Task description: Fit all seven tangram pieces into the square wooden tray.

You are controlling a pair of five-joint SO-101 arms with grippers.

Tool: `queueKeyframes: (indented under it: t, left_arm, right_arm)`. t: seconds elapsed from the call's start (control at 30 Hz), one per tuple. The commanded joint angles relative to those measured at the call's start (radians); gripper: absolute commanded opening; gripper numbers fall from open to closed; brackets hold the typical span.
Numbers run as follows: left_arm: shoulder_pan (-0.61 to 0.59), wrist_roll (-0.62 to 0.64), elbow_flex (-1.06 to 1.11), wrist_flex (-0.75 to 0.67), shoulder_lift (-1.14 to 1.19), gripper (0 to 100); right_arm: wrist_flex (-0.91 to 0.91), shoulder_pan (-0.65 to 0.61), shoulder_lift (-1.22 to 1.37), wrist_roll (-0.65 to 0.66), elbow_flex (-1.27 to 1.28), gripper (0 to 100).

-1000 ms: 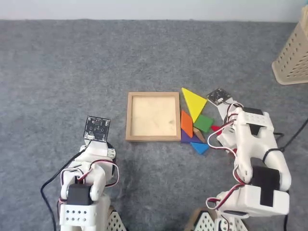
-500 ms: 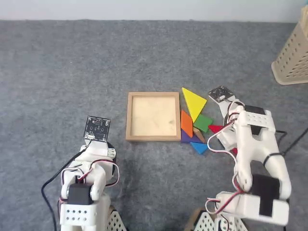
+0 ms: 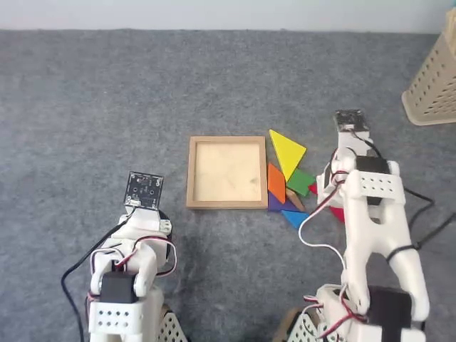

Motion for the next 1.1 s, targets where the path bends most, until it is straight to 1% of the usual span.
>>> queueKeyframes:
  t: [0.0, 0.07, 0.13, 0.23, 0.33, 0.67, 0.77, 0.8, 0.87, 0.93, 0.97, 1.07]
  left_arm:
    - [-0.005, 0.009, -0.005, 0.005, -0.003, 1]
    - [-0.005, 0.009, -0.005, 0.005, -0.003, 1]
    - [-0.005, 0.009, -0.005, 0.005, -0.003, 1]
    - [-0.005, 0.009, -0.005, 0.005, -0.003, 1]
    - [-0.005, 0.009, -0.005, 0.005, -0.003, 1]
    - [-0.005, 0.009, -0.005, 0.005, -0.003, 1]
    - [-0.005, 0.009, -0.005, 0.005, -0.003, 1]
    - [-0.005, 0.009, -0.005, 0.005, -0.003, 1]
    - [-0.005, 0.009, -0.005, 0.005, -0.003, 1]
    - [-0.005, 0.009, -0.005, 0.005, -0.003, 1]
    - [-0.005, 0.009, -0.005, 0.005, -0.003, 1]
    - [-0.005, 0.009, -0.005, 0.005, -0.003, 1]
  right_arm:
    - [-0.012, -0.008, 0.067, -0.388, -0.110, 19.8]
    - [-0.012, -0.008, 0.122, -0.575, -0.164, 19.8]
    - [-0.012, -0.019, 0.180, -0.724, -0.212, 19.8]
    - [-0.012, -0.062, 0.265, -0.829, -0.293, 19.9]
    - [-0.012, -0.087, 0.343, -0.865, -0.347, 19.9]
    - [-0.012, -0.015, 0.484, -0.876, -0.411, 19.9]
    - [0.024, -0.010, 0.499, -0.862, -0.414, 19.9]
    - [0.035, -0.010, 0.503, -0.821, -0.414, 19.9]
    - [0.051, -0.010, 0.498, -0.666, -0.416, 19.9]
    - [0.065, -0.008, 0.495, -0.546, -0.416, 19.9]
    - [0.067, -0.008, 0.495, -0.525, -0.416, 19.9]
    - [0.073, 0.004, 0.495, -0.525, -0.411, 19.8]
